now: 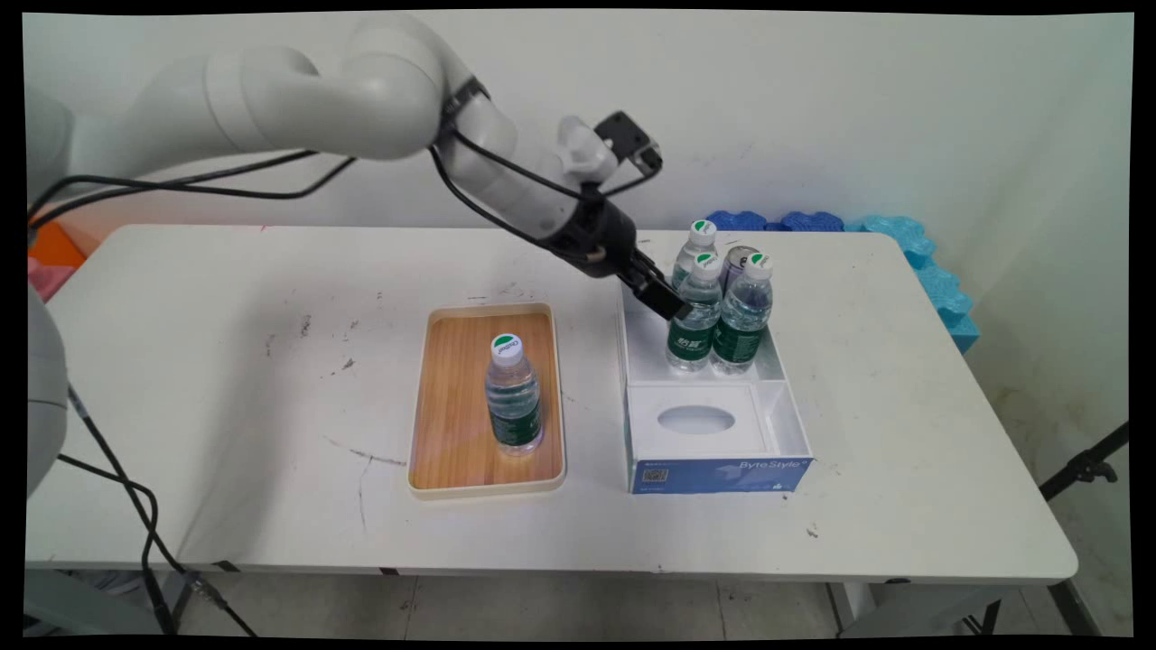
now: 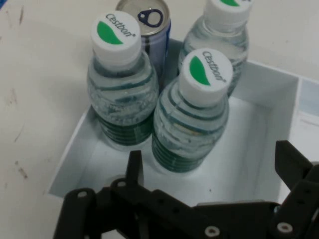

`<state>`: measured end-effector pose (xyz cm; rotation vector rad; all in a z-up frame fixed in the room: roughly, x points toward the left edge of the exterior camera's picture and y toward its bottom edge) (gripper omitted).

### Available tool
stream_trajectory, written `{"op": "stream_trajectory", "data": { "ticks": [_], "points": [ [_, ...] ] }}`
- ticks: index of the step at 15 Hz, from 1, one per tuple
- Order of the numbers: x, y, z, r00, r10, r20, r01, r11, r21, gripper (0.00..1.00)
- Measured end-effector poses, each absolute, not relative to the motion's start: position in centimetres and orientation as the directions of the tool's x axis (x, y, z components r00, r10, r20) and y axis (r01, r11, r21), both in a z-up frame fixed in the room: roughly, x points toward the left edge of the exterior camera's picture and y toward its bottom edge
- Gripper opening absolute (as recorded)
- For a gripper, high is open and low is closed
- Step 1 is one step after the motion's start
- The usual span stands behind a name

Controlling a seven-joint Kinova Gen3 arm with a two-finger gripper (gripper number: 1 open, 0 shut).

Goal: Pick up the green bottle from the white box, then place the picked object on the tray

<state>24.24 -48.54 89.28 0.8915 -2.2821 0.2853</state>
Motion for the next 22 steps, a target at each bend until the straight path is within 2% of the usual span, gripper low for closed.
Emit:
{"op": "stream_trajectory", "data": {
  "ticks": [8, 16, 17, 22],
  "points": [
    [21.8, -50.4, 85.2, -0.506, -0.552, 0.663, -0.709, 0.704, 0.045, 1.0],
    [20.8, -51.3, 83.1, -0.489, -0.555, 0.672, -0.723, 0.69, 0.044, 1.0],
    [20.7, -51.4, 83.0, -0.49, -0.551, 0.675, -0.72, 0.693, 0.042, 0.0],
    [20.2, -51.3, 83.0, -0.5, -0.514, 0.697, -0.693, 0.72, 0.035, 0.0]
  ]
}}
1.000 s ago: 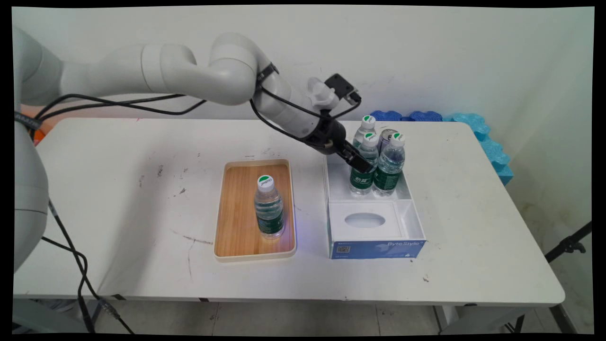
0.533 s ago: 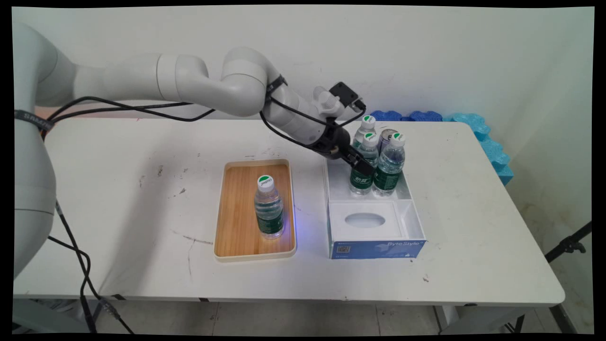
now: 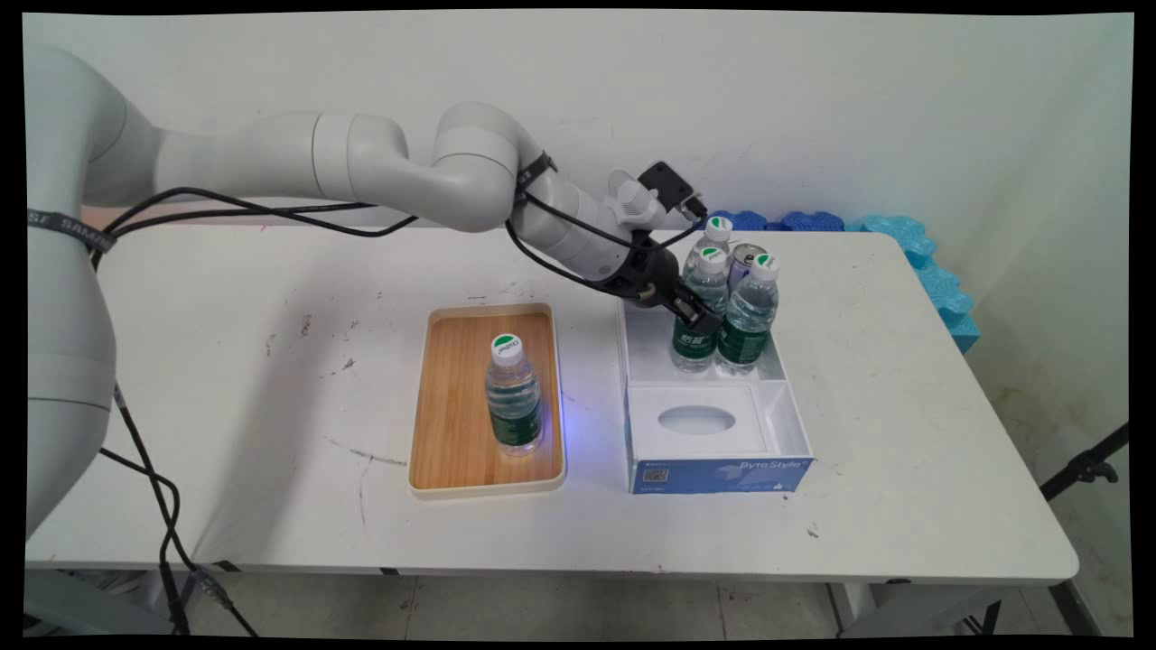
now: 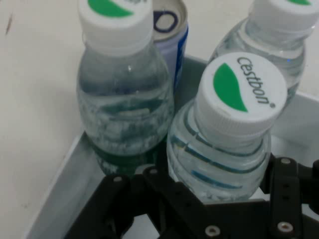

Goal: Place the picked object on the tray

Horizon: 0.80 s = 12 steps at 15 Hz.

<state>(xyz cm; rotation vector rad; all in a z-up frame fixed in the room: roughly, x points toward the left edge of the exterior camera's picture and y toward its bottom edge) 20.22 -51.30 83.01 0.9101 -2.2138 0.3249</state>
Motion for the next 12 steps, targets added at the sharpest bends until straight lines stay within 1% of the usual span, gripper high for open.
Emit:
{"op": "stream_trajectory", "data": {
  "ticks": [4, 7, 12],
  "points": [
    [21.3, -50.2, 85.1, -0.504, -0.476, 0.721, -0.678, 0.735, 0.011, 0.0],
    [23.1, -48.9, 87.9, -0.513, -0.444, 0.735, -0.666, 0.746, -0.014, 0.0],
    [27.1, -46.6, 93.9, -0.54, -0.379, 0.751, -0.625, 0.779, -0.056, 0.0]
  ]
}}
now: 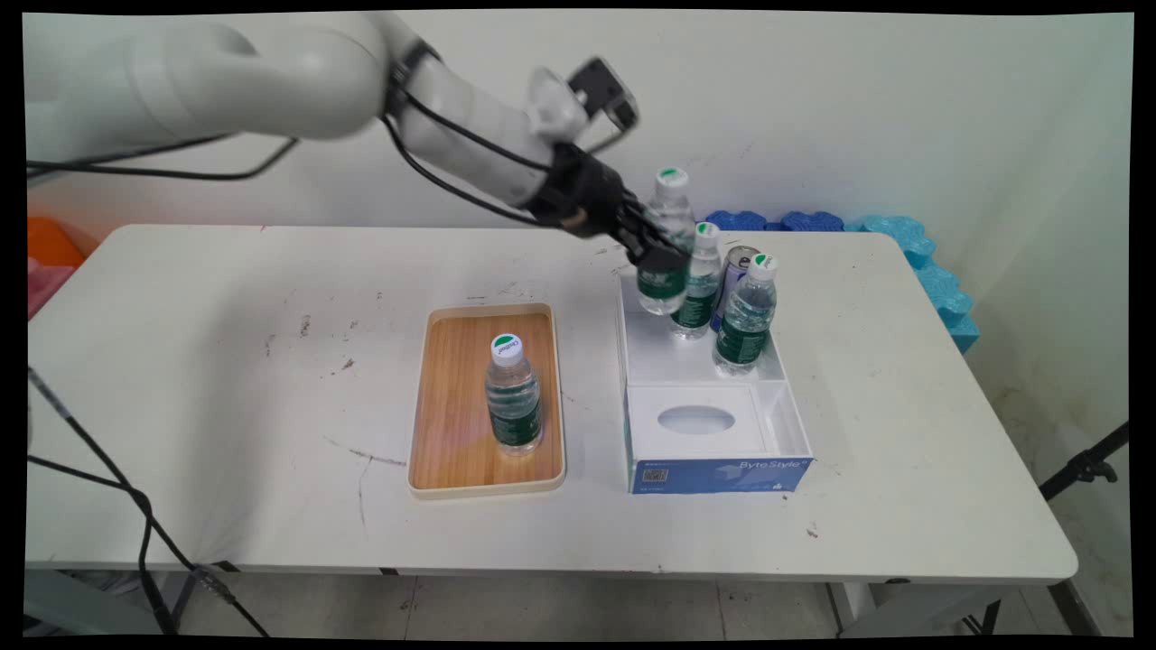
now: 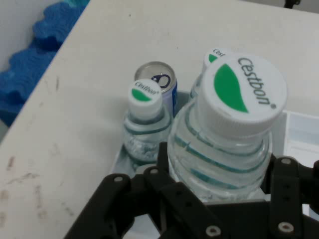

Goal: Place the picked object on the tray

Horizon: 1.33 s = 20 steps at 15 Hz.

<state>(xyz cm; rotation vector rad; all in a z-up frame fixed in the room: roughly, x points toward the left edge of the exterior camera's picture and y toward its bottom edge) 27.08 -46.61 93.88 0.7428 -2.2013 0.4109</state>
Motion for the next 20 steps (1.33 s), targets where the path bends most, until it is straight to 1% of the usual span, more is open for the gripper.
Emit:
{"op": "stream_trajectory", "data": {
  "ticks": [5, 7, 10, 15, 20],
  "points": [
    [32.9, -45.4, 98.2, -0.584, -0.334, 0.74, -0.582, 0.808, -0.095, 0.0],
    [35.0, -45.4, 99.1, -0.599, -0.331, 0.729, -0.573, 0.813, -0.102, 0.0],
    [37.2, -45.6, 99.5, -0.609, -0.339, 0.717, -0.57, 0.815, -0.099, 0.0],
    [40.1, -45.9, 98.1, -0.629, -0.374, 0.681, -0.568, 0.82, -0.075, 0.0],
    [42.0, -45.4, 95.3, -0.655, -0.392, 0.646, -0.553, 0.831, -0.057, 0.0]
  ]
}}
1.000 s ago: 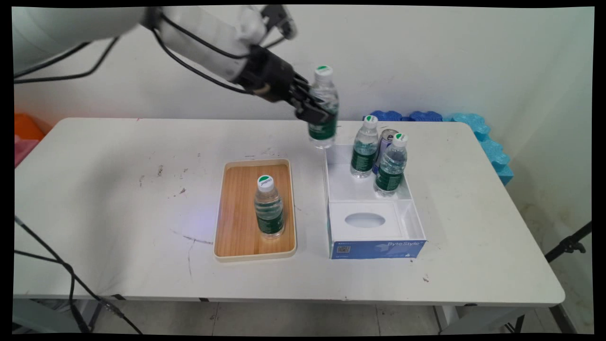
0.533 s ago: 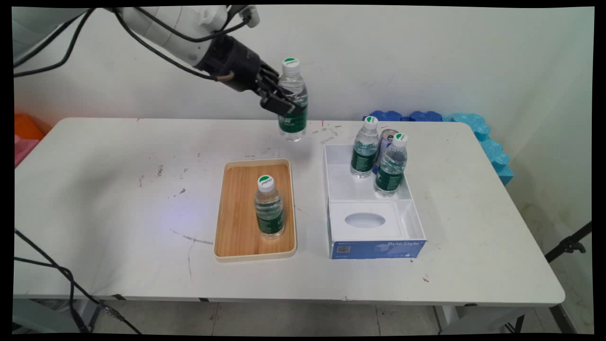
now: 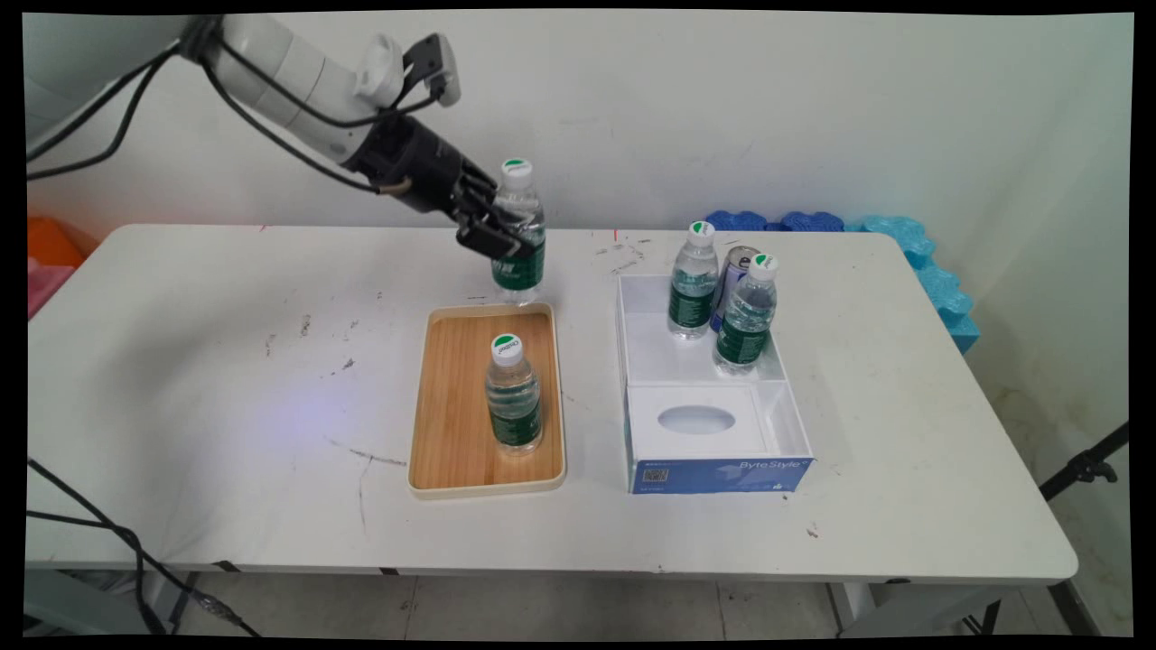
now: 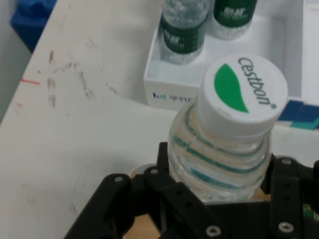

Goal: Place the picked object on the tray

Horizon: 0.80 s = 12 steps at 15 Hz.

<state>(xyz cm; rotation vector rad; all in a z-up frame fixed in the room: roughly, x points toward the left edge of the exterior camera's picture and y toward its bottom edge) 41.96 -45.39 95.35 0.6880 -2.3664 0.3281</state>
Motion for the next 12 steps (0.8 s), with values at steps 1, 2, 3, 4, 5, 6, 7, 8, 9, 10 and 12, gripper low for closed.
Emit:
{"op": "stream_trajectory", "data": {
  "ticks": [1, 2, 3, 4, 5, 6, 7, 8, 9, 10, 12],
  "points": [
    [42.2, -45.3, 94.8, -0.66, -0.392, 0.641, -0.549, 0.834, -0.056, 0.0],
    [42.5, -45.2, 94.3, -0.666, -0.392, 0.635, -0.545, 0.836, -0.056, 0.0],
    [42.7, -45.1, 93.7, -0.672, -0.392, 0.629, -0.542, 0.839, -0.056, 0.0],
    [42.9, -45.0, 93.2, -0.676, -0.392, 0.624, -0.539, 0.841, -0.056, 0.0],
    [43.1, -44.9, 92.7, -0.681, -0.392, 0.618, -0.536, 0.843, -0.056, 0.0],
    [43.3, -44.8, 92.2, -0.685, -0.392, 0.614, -0.533, 0.844, -0.056, 0.0],
    [43.4, -44.8, 91.8, -0.688, -0.393, 0.61, -0.532, 0.845, -0.055, 0.0],
    [43.5, -44.8, 91.3, -0.691, -0.395, 0.605, -0.531, 0.846, -0.054, 0.0],
    [43.7, -44.7, 90.9, -0.693, -0.397, 0.601, -0.531, 0.846, -0.053, 0.0],
    [43.8, -44.8, 90.6, -0.695, -0.398, 0.599, -0.53, 0.846, -0.053, 0.0],
    [43.9, -44.8, 89.9, -0.7, -0.398, 0.593, -0.528, 0.847, -0.055, 0.0]
  ]
}}
